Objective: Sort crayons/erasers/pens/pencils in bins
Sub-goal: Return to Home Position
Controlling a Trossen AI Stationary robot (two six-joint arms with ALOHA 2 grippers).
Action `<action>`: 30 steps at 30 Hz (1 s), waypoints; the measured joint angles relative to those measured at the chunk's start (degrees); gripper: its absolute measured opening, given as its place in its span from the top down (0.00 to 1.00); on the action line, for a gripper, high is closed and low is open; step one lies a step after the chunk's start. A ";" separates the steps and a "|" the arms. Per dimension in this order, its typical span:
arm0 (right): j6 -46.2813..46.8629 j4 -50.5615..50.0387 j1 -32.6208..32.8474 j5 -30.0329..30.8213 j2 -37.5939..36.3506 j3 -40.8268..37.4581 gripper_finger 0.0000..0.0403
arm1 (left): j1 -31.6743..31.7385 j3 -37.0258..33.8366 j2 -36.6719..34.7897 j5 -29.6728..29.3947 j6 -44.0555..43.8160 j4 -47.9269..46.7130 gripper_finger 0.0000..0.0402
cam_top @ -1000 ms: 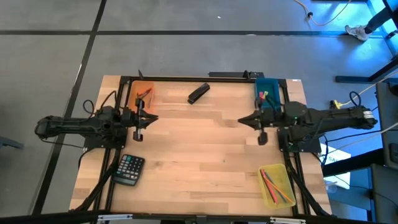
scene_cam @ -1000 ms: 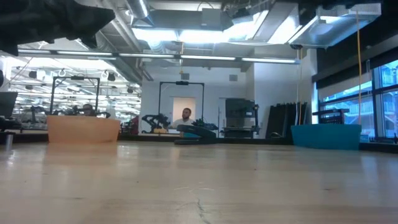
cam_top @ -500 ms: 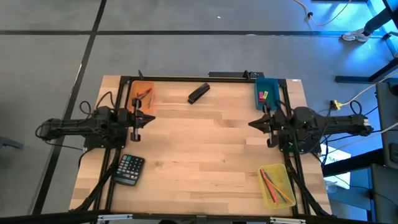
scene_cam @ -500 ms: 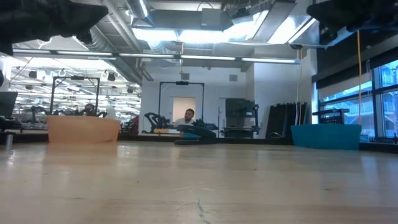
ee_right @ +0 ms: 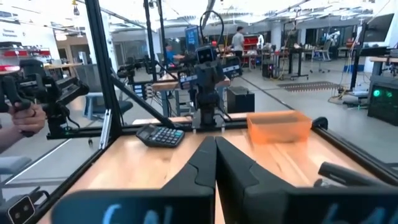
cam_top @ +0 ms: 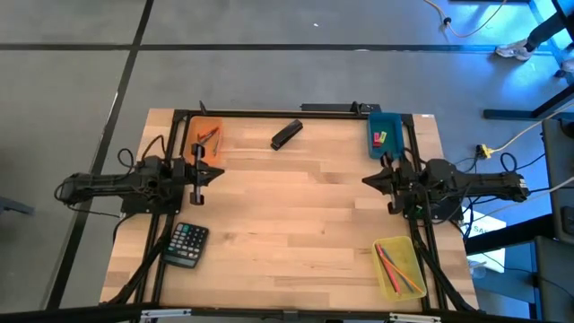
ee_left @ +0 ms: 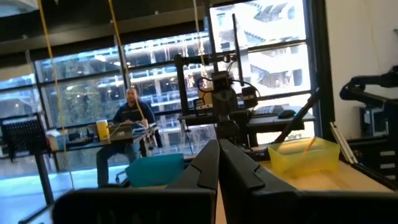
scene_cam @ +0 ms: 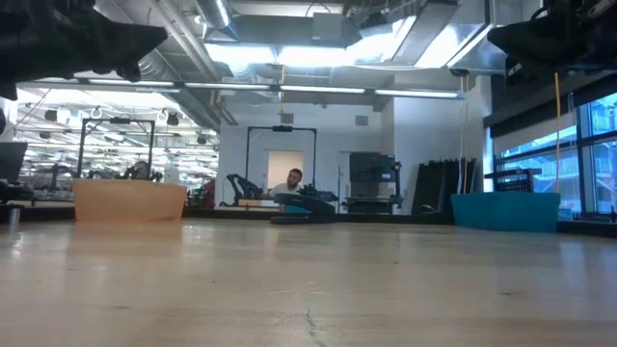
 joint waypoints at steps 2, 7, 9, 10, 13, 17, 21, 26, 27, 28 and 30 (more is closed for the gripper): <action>0.02 -0.12 0.00 -0.03 -0.01 -0.48 0.99 | 0.53 0.00 -0.11 -0.10 -0.97 -0.64 0.99; 0.08 1.41 0.00 -1.46 0.01 -2.05 0.99 | 1.76 0.00 -0.08 2.87 -0.93 0.91 0.99; -0.17 2.97 -0.04 -1.53 0.01 -3.30 0.99 | 2.35 0.00 -0.07 4.18 -0.58 0.98 0.99; -0.17 3.59 -0.04 -1.51 -0.01 -3.95 0.99 | 2.65 0.00 -0.08 4.86 -0.31 1.03 0.99; -0.23 4.00 -0.04 -1.51 0.01 -5.78 0.99 | 3.61 0.00 -0.07 6.85 0.56 0.83 1.00; -1.85 8.46 -0.04 -1.45 0.01 -9.29 0.99 | 4.45 0.00 -0.05 9.57 0.66 0.73 0.99; -4.86 9.13 -0.78 -1.51 0.25 -9.31 0.99 | 4.79 0.00 -0.05 11.71 1.05 -0.72 1.00; -10.94 8.52 -1.18 -2.02 0.25 -9.31 0.98 | 4.78 0.00 -0.05 14.96 1.67 -1.26 1.00; -10.78 8.51 -1.16 -2.05 0.25 -9.31 0.97 | 4.79 0.00 -0.05 14.95 1.97 -1.29 1.00; -10.61 8.53 -1.16 -2.10 0.25 -9.31 0.96 | 4.79 0.00 -0.05 14.93 2.21 -1.37 1.00; -10.52 8.47 -1.16 -2.23 0.25 -9.31 0.94 | 4.79 0.00 -0.03 14.83 2.57 -1.39 0.99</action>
